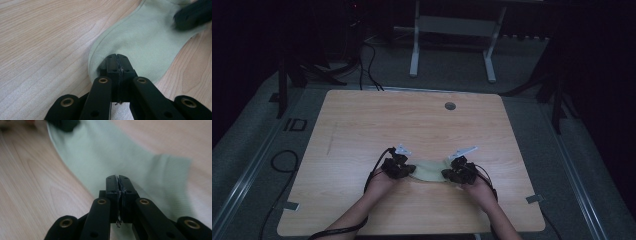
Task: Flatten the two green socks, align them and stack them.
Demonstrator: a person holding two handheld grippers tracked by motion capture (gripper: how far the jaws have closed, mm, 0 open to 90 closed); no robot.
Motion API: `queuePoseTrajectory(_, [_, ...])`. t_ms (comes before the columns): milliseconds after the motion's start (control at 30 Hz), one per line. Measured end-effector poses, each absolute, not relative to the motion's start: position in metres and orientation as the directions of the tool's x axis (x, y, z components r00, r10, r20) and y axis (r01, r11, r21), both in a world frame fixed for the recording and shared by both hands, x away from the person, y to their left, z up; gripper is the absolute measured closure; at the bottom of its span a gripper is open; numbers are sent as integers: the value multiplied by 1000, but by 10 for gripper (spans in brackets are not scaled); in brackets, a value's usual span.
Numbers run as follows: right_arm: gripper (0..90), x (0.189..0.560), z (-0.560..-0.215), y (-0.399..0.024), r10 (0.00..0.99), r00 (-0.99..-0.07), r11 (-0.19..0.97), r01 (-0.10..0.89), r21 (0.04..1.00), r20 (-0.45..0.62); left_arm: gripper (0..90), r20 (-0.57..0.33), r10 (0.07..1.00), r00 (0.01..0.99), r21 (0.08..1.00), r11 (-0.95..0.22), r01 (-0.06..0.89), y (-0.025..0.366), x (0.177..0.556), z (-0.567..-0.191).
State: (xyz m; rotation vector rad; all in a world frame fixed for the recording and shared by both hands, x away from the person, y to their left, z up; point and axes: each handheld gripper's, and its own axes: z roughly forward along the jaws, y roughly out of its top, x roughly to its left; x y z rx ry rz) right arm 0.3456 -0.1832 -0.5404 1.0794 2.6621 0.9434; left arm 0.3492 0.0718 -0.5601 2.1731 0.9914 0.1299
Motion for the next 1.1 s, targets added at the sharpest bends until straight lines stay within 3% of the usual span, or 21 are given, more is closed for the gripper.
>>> queuePoseTrajectory(200, [868,367,-532,-205,764,-640,463,629,624,78,890,-201,692,694,660,-428,617,73,348,-560])
queuePoseTrajectory(667, [869,379,-542,-206,775,-631,490,636,596,36,872,-219,687,693,658,-421,625,76,347,-560])
queuePoseTrajectory(867, [873,358,-532,-200,744,-662,475,614,631,84,860,-218,688,692,657,-421,625,76,347,-560])
queuePoseTrajectory(1100, [881,338,-550,-199,728,-680,496,612,616,89,859,-212,688,694,659,-424,621,76,345,-560])
